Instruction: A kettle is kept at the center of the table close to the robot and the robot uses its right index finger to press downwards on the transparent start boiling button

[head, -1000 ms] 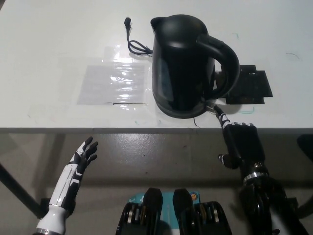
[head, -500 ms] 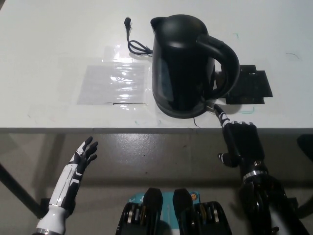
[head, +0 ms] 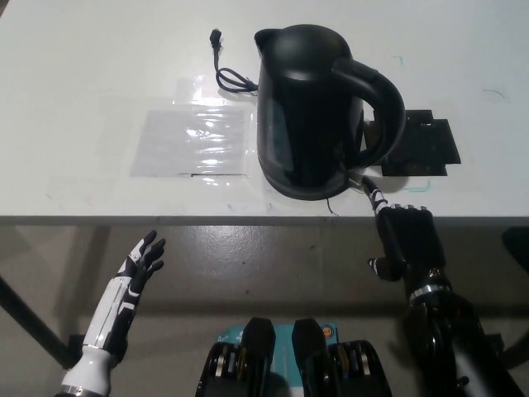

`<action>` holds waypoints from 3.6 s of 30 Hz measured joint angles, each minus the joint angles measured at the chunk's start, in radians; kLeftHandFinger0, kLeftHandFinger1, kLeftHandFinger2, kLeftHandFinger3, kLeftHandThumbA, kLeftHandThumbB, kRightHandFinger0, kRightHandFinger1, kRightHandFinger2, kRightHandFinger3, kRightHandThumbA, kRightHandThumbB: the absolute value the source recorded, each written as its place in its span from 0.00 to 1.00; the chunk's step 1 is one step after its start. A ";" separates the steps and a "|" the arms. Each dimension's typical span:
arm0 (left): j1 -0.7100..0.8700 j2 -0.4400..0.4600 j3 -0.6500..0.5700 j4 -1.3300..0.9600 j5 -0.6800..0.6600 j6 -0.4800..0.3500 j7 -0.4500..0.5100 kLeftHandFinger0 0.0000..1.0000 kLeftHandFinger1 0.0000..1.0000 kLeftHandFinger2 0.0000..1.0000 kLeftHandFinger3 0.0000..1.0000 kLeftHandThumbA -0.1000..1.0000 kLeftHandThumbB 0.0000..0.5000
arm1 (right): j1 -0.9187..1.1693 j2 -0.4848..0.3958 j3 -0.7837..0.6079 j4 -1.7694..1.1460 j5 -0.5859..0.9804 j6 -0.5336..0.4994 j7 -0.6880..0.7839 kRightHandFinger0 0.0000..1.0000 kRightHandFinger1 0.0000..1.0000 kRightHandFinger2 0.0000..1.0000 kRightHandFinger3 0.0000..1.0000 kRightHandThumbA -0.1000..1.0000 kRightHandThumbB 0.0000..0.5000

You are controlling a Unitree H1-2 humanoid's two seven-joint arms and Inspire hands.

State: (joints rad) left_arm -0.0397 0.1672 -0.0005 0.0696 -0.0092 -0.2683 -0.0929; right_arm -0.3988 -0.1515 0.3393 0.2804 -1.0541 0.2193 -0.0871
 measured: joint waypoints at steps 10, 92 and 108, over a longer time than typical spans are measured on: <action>-0.006 0.001 0.000 0.000 0.001 0.000 0.000 1.00 1.00 1.00 1.00 0.99 0.77 | -0.014 0.000 0.004 0.032 0.011 0.000 -0.015 0.00 0.00 0.01 1.00 1.00 0.61; -0.010 0.005 -0.004 0.009 -0.001 -0.001 0.000 1.00 1.00 1.00 1.00 1.00 0.71 | 0.363 -0.066 -0.170 -0.191 0.750 -0.601 -0.163 1.00 1.00 1.00 1.00 1.00 0.71; -0.010 0.005 -0.004 0.009 -0.004 -0.001 -0.014 1.00 1.00 1.00 1.00 0.99 0.65 | 0.355 -0.066 -0.166 -0.183 0.871 -0.631 -0.171 1.00 1.00 1.00 1.00 1.00 0.57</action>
State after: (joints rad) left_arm -0.0493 0.1720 -0.0045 0.0783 -0.0129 -0.2698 -0.1068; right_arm -0.0436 -0.2171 0.1732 0.0974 -0.1827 -0.4117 -0.2580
